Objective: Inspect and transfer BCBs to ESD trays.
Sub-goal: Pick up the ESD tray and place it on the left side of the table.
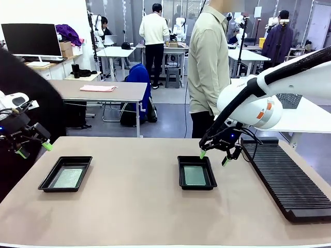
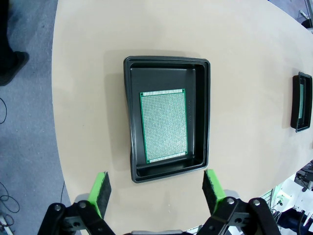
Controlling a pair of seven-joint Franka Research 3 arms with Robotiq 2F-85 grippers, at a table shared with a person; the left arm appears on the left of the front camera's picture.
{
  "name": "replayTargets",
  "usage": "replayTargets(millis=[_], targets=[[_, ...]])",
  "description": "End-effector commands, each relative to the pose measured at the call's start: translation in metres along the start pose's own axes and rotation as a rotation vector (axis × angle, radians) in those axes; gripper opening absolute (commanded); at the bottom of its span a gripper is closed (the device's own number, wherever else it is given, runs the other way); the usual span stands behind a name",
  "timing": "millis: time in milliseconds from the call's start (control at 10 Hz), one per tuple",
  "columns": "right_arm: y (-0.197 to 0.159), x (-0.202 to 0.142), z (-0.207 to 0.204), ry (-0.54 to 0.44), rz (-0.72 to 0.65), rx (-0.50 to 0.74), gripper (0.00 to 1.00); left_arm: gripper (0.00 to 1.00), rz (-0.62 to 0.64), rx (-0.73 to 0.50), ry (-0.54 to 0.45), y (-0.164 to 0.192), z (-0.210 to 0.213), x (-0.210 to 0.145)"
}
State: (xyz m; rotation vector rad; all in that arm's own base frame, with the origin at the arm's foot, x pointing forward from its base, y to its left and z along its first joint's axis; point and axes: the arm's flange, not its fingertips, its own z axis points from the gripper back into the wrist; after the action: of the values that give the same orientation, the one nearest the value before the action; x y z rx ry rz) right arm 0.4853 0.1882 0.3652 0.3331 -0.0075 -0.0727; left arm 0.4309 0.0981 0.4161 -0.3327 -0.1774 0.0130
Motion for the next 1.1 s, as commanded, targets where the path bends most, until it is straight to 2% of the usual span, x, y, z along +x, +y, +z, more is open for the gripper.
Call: replayTargets(millis=[0,1000], targets=[[0.0006,-0.0007,-0.0006,0.007,-0.003,0.011,1.00,1.00,0.000,-0.001,-0.009,0.0015,-0.0010,0.0006],[0.0006,-0.0007,-0.0006,0.007,-0.003,0.011,1.00,1.00,0.000,0.000,0.000,0.0000,0.0000,0.0000]])
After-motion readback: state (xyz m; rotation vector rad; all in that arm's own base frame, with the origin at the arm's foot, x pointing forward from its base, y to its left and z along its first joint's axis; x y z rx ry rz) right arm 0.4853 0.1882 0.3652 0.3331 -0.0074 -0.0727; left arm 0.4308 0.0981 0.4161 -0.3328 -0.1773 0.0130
